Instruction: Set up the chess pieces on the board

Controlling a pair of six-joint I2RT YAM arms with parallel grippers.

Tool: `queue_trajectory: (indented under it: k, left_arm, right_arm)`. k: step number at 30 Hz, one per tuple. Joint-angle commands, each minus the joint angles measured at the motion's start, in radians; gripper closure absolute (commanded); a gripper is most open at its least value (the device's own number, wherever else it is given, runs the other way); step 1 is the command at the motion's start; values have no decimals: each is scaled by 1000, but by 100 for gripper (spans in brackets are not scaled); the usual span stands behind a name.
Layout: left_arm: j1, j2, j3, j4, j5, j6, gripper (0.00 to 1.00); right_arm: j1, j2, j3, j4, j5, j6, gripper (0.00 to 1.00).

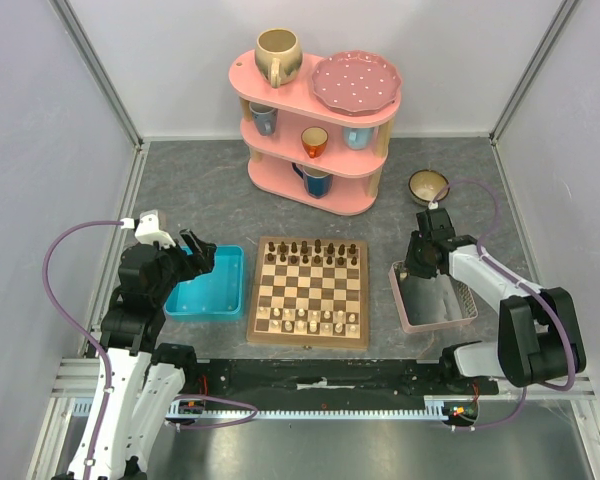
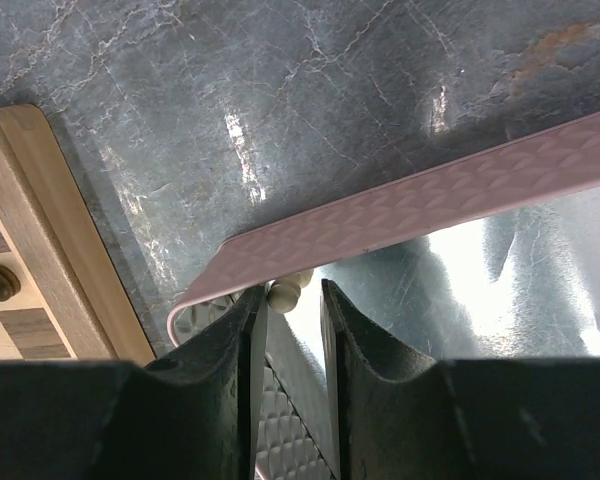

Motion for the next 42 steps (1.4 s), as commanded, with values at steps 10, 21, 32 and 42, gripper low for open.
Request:
queue_trajectory:
  k: [10, 21, 32, 42]
  left_arm:
    - [-2, 4, 0, 48, 3, 37, 17]
    - [-2, 1, 1, 51, 6, 36, 17]
    - [-2, 6, -2, 54, 21, 36, 17]
    - [-2, 18, -2, 51, 20, 36, 17]
  right_arm:
    - [-7, -6, -4, -1, -2, -19, 78]
    - [-9, -130, 131, -260, 175, -47, 91]
    - [264, -122, 389, -277, 153, 48, 96]
    - [887, 279, 700, -190, 160, 125, 96]
